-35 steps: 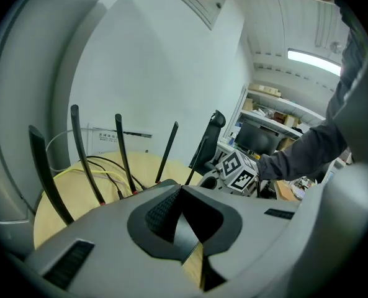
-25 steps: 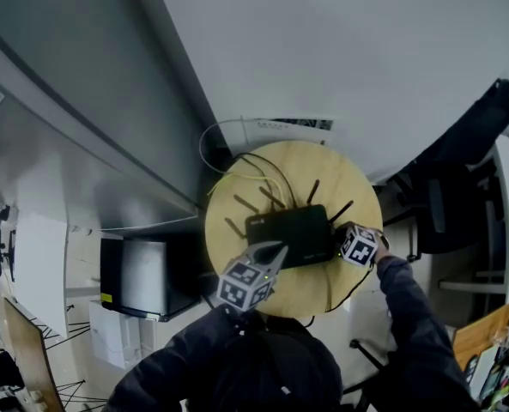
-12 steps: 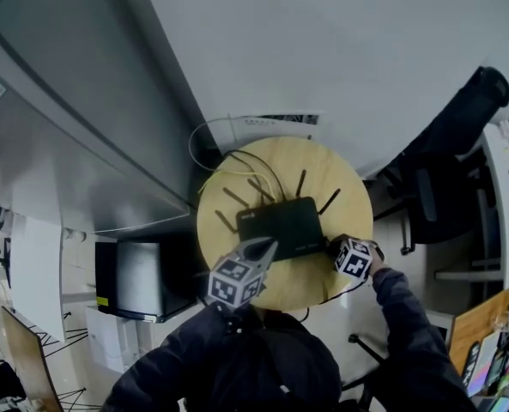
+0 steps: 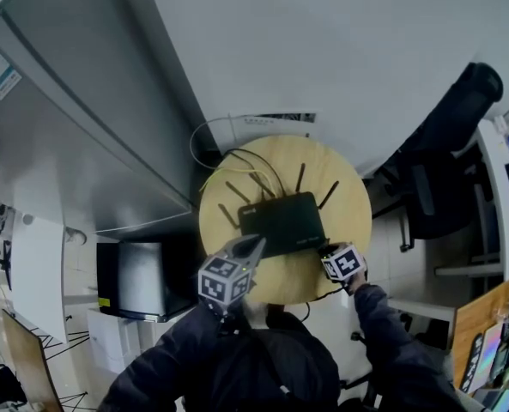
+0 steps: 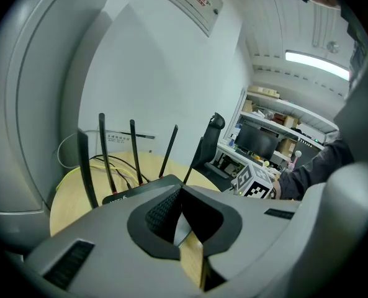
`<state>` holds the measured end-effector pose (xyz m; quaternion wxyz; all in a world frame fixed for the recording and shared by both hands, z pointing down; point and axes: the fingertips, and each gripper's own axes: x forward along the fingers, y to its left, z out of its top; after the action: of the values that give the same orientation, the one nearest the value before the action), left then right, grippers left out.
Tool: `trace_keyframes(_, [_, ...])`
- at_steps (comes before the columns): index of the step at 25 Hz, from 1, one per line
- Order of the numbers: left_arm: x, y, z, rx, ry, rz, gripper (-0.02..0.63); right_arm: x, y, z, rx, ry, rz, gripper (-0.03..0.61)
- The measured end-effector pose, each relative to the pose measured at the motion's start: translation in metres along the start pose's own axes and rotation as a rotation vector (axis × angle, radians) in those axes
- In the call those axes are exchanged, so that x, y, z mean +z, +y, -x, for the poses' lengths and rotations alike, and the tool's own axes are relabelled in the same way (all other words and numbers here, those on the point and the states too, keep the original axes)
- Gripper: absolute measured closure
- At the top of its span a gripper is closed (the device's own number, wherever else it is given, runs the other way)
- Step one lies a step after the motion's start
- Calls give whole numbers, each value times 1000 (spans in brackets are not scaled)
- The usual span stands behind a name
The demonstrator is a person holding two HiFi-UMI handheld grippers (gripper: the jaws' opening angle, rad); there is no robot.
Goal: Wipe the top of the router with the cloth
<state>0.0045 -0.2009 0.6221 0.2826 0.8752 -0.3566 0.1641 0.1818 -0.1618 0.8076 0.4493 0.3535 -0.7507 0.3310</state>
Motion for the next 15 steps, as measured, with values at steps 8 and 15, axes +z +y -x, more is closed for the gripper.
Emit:
trace_keyframes(8, [-11, 19, 45, -10, -5, -2, 612, 26, 63, -12, -17, -67, -59, 508])
trace_keyframes(15, [-20, 42, 82, -30, -2, -8, 612, 44, 118, -31, -29, -91, -124, 508])
